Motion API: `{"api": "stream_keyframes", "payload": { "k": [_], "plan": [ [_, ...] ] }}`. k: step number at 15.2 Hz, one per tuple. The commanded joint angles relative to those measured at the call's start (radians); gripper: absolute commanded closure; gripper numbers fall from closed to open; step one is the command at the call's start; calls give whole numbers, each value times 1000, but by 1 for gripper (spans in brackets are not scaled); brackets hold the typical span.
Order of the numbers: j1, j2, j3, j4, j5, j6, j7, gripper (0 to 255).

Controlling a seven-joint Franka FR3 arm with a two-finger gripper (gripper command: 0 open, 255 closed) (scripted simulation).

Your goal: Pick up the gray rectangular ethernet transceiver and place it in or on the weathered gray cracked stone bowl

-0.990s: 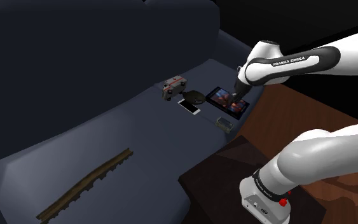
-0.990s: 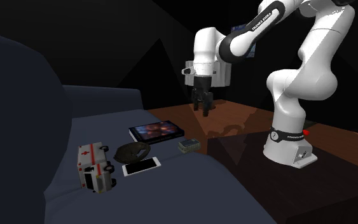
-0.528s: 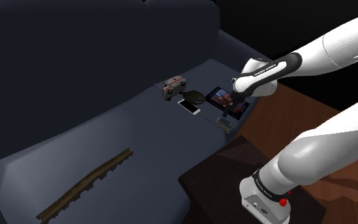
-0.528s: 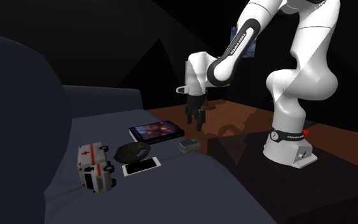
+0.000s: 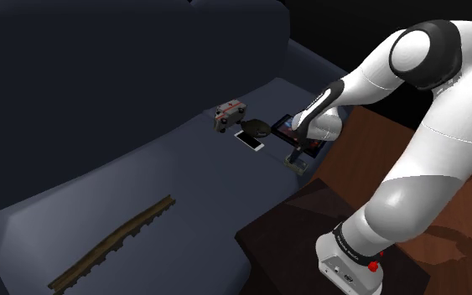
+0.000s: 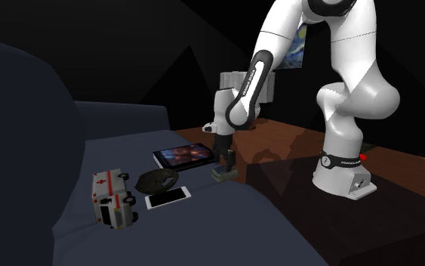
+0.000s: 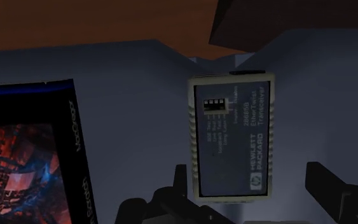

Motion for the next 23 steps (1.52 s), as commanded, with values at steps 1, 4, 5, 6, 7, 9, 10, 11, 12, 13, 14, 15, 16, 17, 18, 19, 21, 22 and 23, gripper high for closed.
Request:
{"api": "stream_keyframes", "payload": {
  "k": [1, 4, 5, 6, 7, 9, 10, 11, 12, 13, 14, 15, 16, 17, 18, 19, 21, 22, 23],
  "plan": [
    [-36, 52, 37, 23, 49, 27, -55, 0],
    [-73, 102, 83, 37, 95, 63, -90, 0],
    [-86, 119, 99, 42, 108, 75, -100, 0],
    [-99, 135, 114, 47, 121, 87, -110, 0],
    [-112, 152, 129, 53, 132, 99, -120, 0],
    [-119, 161, 138, 56, 138, 105, -124, 0],
    [-120, 161, 138, 56, 138, 105, -124, 0],
    [-120, 161, 138, 56, 138, 105, -124, 0],
    [-120, 161, 138, 56, 138, 105, -124, 0],
    [-120, 161, 138, 56, 138, 105, -124, 0],
    [-120, 161, 138, 56, 138, 105, -124, 0],
    [-119, 161, 138, 56, 138, 105, -124, 0],
    [-119, 161, 138, 56, 138, 105, -124, 255],
    [-119, 161, 138, 56, 138, 105, -124, 255],
    [-119, 161, 138, 56, 138, 105, -124, 255],
    [-119, 161, 138, 56, 138, 105, -124, 255],
    [-119, 161, 138, 56, 138, 105, -124, 255],
    [-119, 161, 138, 56, 138, 105, -124, 255],
    [-119, 161, 138, 56, 138, 105, -124, 255]
  ]
}}
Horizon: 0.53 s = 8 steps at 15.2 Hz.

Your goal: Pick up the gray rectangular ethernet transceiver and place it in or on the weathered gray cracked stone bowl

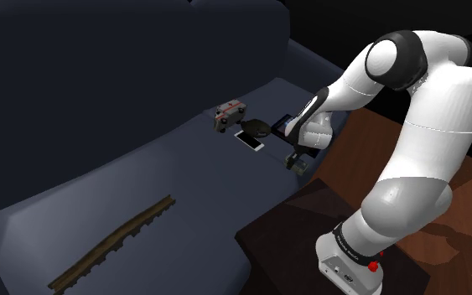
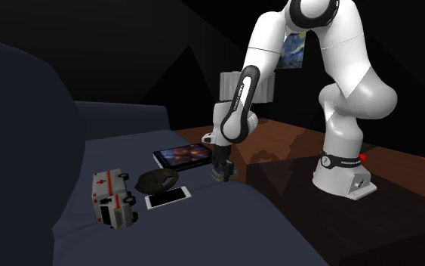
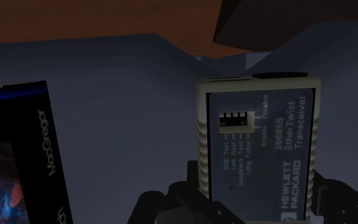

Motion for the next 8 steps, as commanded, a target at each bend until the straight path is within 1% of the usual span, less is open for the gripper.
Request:
{"api": "stream_keyframes", "payload": {
  "k": [1, 2, 8],
  "plan": [
    [0, 0, 0, 0, 0, 0, 0, 255],
    [0, 0, 0, 0, 0, 0, 0, 255],
    [76, -98, -93, -28, -78, -72, 60, 255]
  ]
}}
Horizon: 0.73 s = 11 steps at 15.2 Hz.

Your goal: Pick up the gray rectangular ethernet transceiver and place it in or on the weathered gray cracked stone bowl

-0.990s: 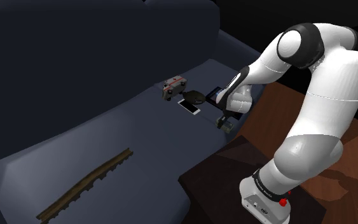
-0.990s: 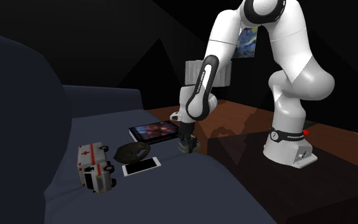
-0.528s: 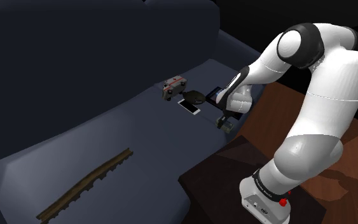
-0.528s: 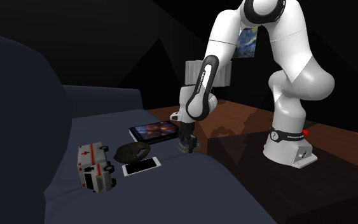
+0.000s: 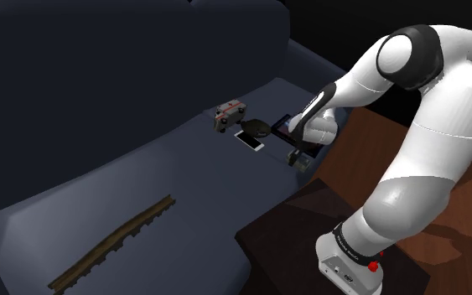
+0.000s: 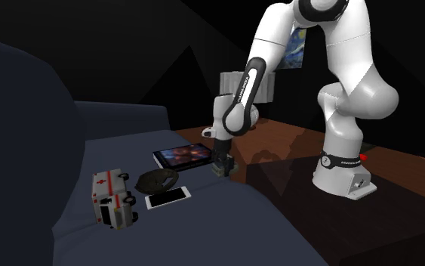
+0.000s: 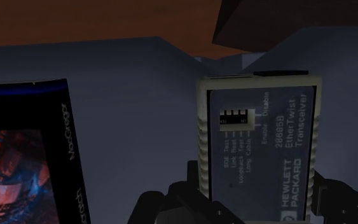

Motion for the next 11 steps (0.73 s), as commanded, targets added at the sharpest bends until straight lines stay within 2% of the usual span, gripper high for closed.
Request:
{"api": "stream_keyframes", "payload": {
  "k": [1, 11],
  "plan": [
    [23, -31, -30, -5, -30, -26, 22, 255],
    [105, -199, -151, -28, -219, -158, 158, 255]
  ]
}}
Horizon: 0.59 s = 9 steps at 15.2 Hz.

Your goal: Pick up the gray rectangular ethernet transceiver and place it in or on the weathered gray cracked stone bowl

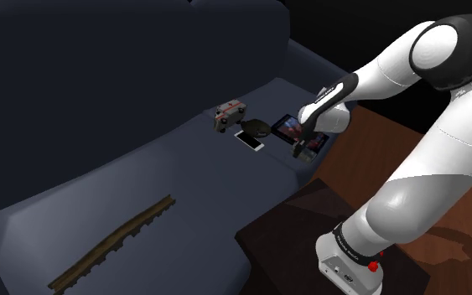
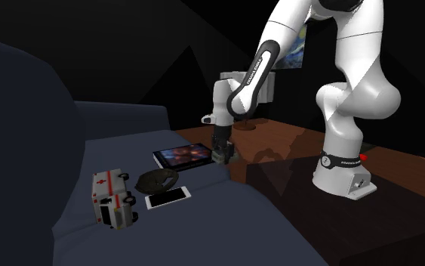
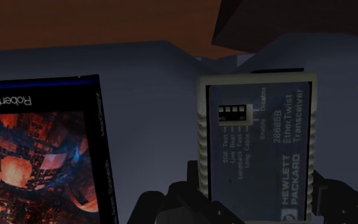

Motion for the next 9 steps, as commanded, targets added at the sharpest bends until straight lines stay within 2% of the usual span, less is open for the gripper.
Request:
{"api": "stream_keyframes", "payload": {
  "k": [1, 9],
  "plan": [
    [10, -35, -16, -3, -40, -28, 30, 255],
    [14, -152, -38, 2, -156, -137, 111, 255]
  ]
}}
